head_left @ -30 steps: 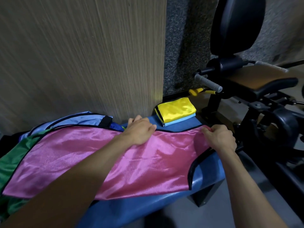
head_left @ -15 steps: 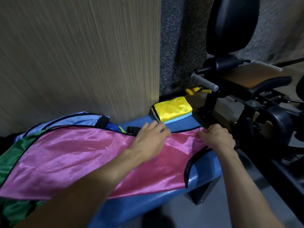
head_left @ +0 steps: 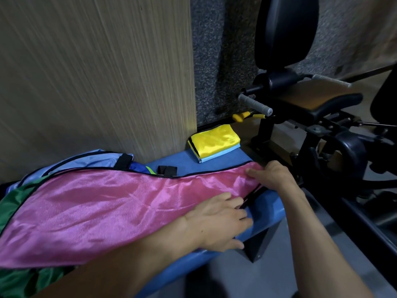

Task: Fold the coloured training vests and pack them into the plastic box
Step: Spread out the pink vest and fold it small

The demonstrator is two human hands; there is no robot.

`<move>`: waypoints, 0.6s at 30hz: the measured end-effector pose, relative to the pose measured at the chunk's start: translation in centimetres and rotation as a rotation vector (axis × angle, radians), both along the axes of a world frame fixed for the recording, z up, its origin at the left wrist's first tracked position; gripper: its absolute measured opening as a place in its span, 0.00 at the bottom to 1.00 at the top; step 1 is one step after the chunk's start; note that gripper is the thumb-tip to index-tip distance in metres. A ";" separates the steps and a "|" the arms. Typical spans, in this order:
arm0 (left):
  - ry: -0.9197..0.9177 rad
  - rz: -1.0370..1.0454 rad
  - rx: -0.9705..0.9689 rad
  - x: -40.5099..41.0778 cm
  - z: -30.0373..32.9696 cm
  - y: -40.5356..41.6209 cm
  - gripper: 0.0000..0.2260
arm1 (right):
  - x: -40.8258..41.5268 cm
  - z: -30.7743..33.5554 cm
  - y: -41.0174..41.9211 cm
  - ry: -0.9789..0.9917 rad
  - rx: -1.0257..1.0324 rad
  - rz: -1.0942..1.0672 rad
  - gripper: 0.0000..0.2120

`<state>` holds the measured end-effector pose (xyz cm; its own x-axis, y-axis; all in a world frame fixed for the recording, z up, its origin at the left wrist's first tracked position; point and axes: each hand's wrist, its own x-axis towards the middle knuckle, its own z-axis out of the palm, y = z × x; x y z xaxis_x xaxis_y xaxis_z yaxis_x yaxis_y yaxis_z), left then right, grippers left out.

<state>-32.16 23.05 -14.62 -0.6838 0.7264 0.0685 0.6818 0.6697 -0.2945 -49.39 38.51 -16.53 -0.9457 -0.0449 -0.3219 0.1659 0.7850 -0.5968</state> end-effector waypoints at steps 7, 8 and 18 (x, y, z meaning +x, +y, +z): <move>0.040 0.035 -0.058 0.5 0.5 0.0 0.17 | -0.2 -0.2 -0.1 0.023 -0.091 0.019 0.19; 0.026 0.044 -0.058 0.5 0.6 -0.1 0.16 | -0.2 -0.1 -0.1 0.040 -0.130 0.015 0.17; -0.048 0.082 -0.021 0.8 -0.3 -0.7 0.10 | 0.3 -0.3 -0.7 0.133 -0.272 -0.062 0.17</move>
<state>-31.35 22.39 -14.97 -0.7431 0.6689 0.0196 0.6386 0.7176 -0.2779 -49.14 37.81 -16.82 -0.9824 -0.0537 -0.1792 0.1146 0.5844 -0.8033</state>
